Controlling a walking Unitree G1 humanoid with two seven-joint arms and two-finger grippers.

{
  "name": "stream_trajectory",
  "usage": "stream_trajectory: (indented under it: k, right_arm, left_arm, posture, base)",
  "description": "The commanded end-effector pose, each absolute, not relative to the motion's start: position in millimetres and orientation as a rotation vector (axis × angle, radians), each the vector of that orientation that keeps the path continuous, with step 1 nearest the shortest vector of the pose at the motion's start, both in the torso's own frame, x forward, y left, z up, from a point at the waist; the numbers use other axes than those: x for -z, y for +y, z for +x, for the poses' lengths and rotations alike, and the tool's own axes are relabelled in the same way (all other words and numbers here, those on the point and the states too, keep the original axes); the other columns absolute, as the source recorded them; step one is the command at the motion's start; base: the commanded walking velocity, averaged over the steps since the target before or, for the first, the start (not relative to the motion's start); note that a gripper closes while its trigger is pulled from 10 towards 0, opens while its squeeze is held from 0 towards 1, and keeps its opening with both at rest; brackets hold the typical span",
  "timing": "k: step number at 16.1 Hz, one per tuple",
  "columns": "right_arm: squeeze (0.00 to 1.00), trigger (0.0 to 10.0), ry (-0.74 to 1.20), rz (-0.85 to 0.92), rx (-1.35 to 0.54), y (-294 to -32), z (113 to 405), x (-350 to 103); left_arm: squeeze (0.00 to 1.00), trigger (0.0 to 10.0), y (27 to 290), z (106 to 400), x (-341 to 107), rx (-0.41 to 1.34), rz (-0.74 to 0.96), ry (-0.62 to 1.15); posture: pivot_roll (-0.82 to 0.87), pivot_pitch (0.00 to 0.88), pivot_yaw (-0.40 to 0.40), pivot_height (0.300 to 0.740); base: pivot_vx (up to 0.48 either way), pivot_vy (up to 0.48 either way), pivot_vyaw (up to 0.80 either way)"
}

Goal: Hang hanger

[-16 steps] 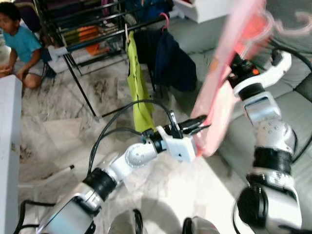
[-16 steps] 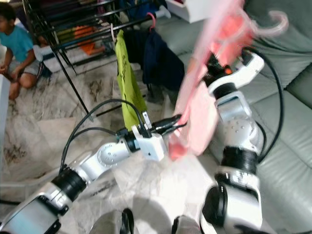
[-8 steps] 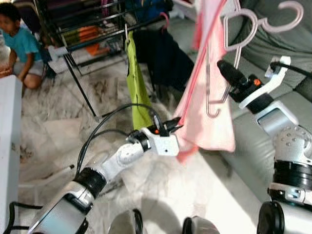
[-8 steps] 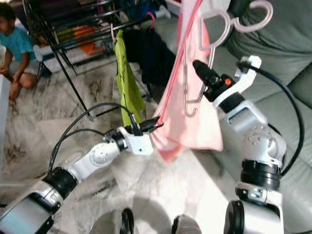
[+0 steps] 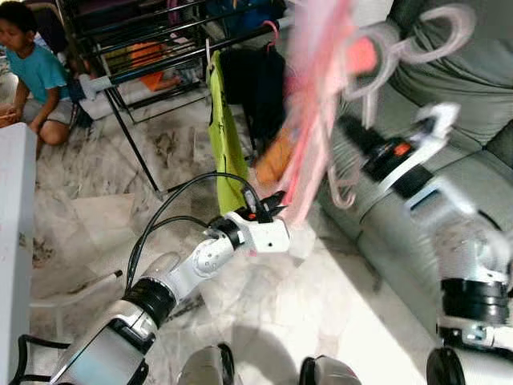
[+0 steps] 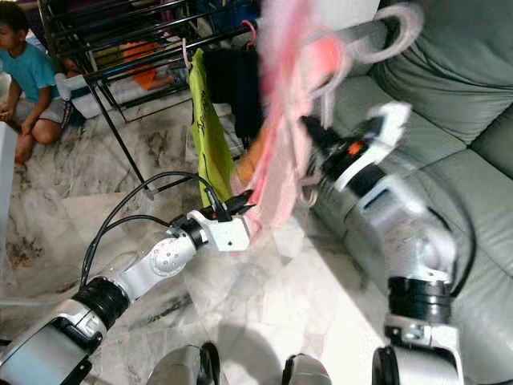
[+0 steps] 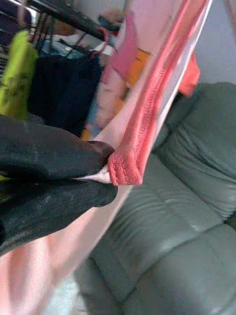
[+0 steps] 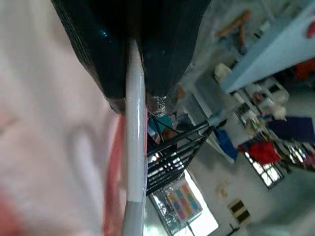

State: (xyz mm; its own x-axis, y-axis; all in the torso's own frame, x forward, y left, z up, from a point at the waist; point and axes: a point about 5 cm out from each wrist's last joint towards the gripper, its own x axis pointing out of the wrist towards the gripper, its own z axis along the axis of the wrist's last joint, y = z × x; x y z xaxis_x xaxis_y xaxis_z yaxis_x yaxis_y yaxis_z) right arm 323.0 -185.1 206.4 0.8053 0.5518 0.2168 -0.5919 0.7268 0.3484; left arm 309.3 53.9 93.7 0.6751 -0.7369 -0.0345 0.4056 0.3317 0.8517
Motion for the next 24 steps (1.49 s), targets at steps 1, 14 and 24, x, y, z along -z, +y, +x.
stream_trajectory:
  k: [1, 14, 24]
  right_arm:
    - [0.00, 10.0, -0.224, 0.400, -0.558, -198.7, 327.0, -226.7]
    - [0.00, 10.0, -0.324, -0.150, -0.422, -156.6, 302.1, -180.7]
    - [0.00, 10.0, -0.299, -0.271, -0.535, -150.8, 287.2, -156.1]
  left_arm:
    - [0.00, 10.0, 63.6, 313.6, -91.6, 0.740, 0.990, -0.359]
    - [1.00, 10.0, 41.6, 300.9, -79.9, 0.822, 0.806, -0.287]
    - [1.00, 10.0, 77.0, 297.5, -80.2, 0.720, 0.710, -0.237]
  posture:
    - [-0.09, 0.086, 0.046, 0.740]
    - [-0.10, 0.090, 0.045, 0.740]
    - [-0.08, 0.099, 0.052, 0.740]
  base:
    - [0.000, 0.000, 0.00]
    - [0.000, 0.000, 0.00]
    - [0.000, 0.000, 0.00]
